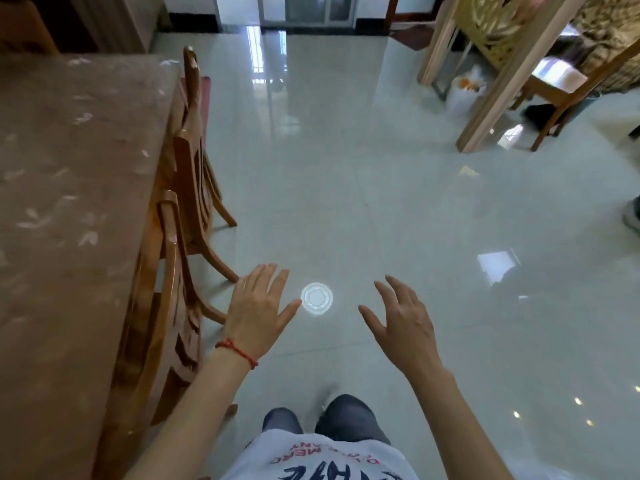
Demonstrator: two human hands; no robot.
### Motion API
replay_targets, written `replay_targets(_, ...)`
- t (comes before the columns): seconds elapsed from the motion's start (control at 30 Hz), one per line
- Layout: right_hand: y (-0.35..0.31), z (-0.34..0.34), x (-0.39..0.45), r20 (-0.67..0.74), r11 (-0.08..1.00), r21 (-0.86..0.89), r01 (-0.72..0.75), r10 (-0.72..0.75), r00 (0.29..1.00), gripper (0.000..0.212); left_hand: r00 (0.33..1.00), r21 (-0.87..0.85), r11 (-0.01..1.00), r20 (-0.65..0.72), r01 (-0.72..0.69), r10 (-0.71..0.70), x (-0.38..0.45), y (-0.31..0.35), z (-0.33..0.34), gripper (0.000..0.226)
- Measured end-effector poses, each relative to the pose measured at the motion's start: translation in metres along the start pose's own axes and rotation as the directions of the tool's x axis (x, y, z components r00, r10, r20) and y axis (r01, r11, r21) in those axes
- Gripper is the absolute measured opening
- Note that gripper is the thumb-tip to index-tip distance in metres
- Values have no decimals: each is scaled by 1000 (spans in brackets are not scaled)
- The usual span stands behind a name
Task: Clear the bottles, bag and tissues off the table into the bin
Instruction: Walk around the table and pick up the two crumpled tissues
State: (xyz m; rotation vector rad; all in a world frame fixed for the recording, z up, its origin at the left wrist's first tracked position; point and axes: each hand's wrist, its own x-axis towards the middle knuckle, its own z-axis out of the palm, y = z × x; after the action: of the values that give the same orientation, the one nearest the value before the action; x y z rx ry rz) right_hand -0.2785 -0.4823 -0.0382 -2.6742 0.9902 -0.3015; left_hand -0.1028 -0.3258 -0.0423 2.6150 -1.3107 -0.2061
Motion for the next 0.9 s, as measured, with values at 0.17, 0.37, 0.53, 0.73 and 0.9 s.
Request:
replay_targets(0.17, 9, 10, 91, 10, 998, 16, 52, -53, 999, 48, 998, 11, 999, -53, 47, -46, 76, -12, 1, 61)
replay_targets(0.37, 26, 20, 222, 11, 992, 13, 125, -125, 992, 46, 992, 24, 995, -80, 97, -94, 195, -27, -5, 61)
replay_targets(0.53, 32, 14, 332, 32, 985, 32, 168, -169, 985, 47, 987, 54, 989, -92, 136, -131, 289, -37, -20, 60)
replay_targets(0.73, 23, 25, 436, 103, 982, 93, 164, -173, 979, 50, 981, 47, 983, -89, 178, -173, 374, -65, -28, 68)
replay_targets(0.9, 10, 52, 518, 134, 983, 95, 156, -168, 977, 49, 979, 61, 980, -89, 187, -182, 457, -104, -31, 60)
